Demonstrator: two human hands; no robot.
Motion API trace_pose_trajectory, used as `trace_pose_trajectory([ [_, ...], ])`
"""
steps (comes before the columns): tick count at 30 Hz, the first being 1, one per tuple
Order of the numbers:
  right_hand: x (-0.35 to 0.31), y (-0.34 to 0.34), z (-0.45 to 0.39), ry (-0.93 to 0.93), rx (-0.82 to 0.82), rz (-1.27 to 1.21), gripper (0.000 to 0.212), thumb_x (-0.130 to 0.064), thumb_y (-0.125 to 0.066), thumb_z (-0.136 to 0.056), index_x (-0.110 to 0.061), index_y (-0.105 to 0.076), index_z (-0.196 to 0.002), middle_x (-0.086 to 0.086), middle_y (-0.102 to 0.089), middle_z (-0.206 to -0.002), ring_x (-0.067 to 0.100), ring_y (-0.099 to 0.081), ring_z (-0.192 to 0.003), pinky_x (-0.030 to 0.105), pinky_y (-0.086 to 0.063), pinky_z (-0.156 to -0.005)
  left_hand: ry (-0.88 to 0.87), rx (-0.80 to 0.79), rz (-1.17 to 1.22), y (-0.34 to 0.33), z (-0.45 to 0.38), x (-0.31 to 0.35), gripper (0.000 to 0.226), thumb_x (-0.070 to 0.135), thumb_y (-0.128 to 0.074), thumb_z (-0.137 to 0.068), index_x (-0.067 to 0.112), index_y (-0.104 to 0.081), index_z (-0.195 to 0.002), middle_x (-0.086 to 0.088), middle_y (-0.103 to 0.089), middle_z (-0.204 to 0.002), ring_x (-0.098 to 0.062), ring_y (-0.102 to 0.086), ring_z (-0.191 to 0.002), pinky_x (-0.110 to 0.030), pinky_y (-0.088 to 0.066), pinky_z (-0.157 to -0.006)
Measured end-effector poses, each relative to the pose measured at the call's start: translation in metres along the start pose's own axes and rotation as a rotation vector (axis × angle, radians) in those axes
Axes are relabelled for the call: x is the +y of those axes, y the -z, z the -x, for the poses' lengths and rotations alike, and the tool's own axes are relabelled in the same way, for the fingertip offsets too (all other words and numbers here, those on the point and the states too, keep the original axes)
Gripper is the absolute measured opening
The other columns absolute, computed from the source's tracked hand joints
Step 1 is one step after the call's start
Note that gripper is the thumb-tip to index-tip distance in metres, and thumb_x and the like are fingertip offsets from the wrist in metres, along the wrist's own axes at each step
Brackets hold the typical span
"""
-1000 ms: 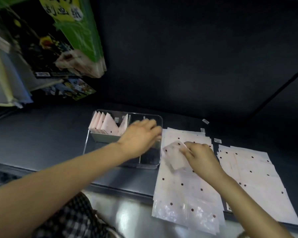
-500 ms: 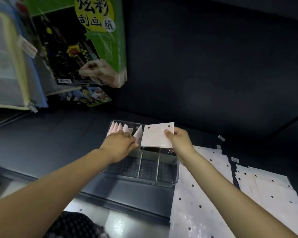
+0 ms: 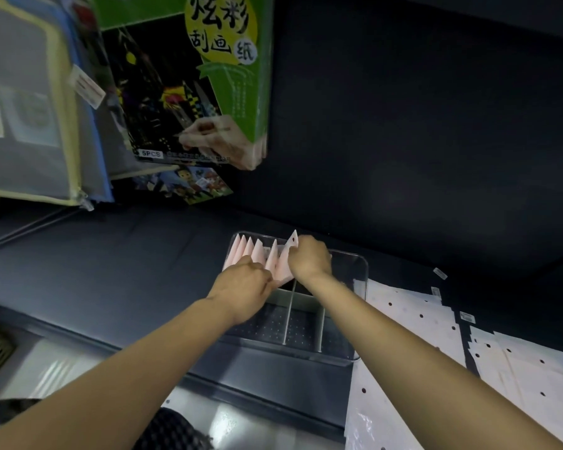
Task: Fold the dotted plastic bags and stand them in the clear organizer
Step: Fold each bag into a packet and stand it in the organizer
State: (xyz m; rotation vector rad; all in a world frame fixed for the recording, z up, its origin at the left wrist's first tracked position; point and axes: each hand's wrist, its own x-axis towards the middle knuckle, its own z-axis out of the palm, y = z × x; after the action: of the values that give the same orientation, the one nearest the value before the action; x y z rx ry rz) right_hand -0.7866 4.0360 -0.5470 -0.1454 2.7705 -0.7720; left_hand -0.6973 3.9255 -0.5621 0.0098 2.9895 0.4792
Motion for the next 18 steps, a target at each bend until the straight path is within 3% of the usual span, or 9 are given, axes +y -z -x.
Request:
trace_pose_trajectory([
  [3,-0.005,-0.01,-0.004,0.013,-0.1,-0.057,0.029,-0.021,-0.039,-0.097,-0.006,-0.063,-0.105,0.014,-0.065,-0.106,0.029,-0.062,-0.095,0.03,-0.045,-0.069,0.008,-0.026,0.003,-0.004,0.002,-0.007,0.034,0.033,-0.036,-0.099,0.024,-0.059,-0.122,0.001,-0.058,-0.118,-0.018,-0.042,-0.114,-0.035,-0.046,-0.088],
  [7,-0.008,-0.015,-0.011,-0.067,-0.273,-0.304,0.047,-0.045,-0.038,-0.097,-0.005,-0.064,-0.1,0.014,-0.065,-0.106,0.031,-0.063,-0.101,0.041,-0.051,-0.091,0.004,0.019,0.01,-0.008,0.003,-0.013,0.031,0.036,-0.039,-0.098,0.024,-0.058,-0.119,0.001,-0.056,-0.116,-0.018,-0.044,-0.111,-0.034,-0.045,-0.087],
  [9,-0.005,-0.017,-0.014,-0.103,-0.309,-0.364,0.048,-0.042,-0.045,-0.096,0.0,-0.062,-0.108,0.018,-0.065,-0.111,0.032,-0.063,-0.103,0.044,-0.05,-0.094,0.007,0.045,0.012,-0.01,0.004,-0.016,0.029,0.036,-0.04,-0.098,0.025,-0.059,-0.116,0.002,-0.056,-0.114,-0.017,-0.045,-0.111,-0.033,-0.044,-0.088],
  [14,0.005,-0.023,-0.014,-0.073,-0.323,-0.287,0.038,-0.031,-0.056,-0.092,0.003,-0.063,-0.107,0.018,-0.066,-0.109,0.031,-0.064,-0.102,0.043,-0.051,-0.093,0.026,0.146,0.005,-0.012,0.005,-0.021,0.024,0.037,-0.042,-0.096,0.021,-0.057,-0.108,0.002,-0.053,-0.107,-0.018,-0.047,-0.107,-0.029,-0.041,-0.077],
  [18,0.012,-0.017,-0.004,-0.033,-0.286,-0.367,0.032,-0.025,-0.051,-0.095,0.003,-0.066,-0.101,0.02,-0.069,-0.1,0.033,-0.066,-0.097,0.046,-0.052,-0.091,-0.012,0.133,-0.058,-0.009,0.006,-0.019,0.031,0.036,-0.045,-0.095,0.026,-0.052,-0.123,0.0,-0.049,-0.113,-0.019,-0.045,-0.108,-0.031,-0.042,-0.08],
])
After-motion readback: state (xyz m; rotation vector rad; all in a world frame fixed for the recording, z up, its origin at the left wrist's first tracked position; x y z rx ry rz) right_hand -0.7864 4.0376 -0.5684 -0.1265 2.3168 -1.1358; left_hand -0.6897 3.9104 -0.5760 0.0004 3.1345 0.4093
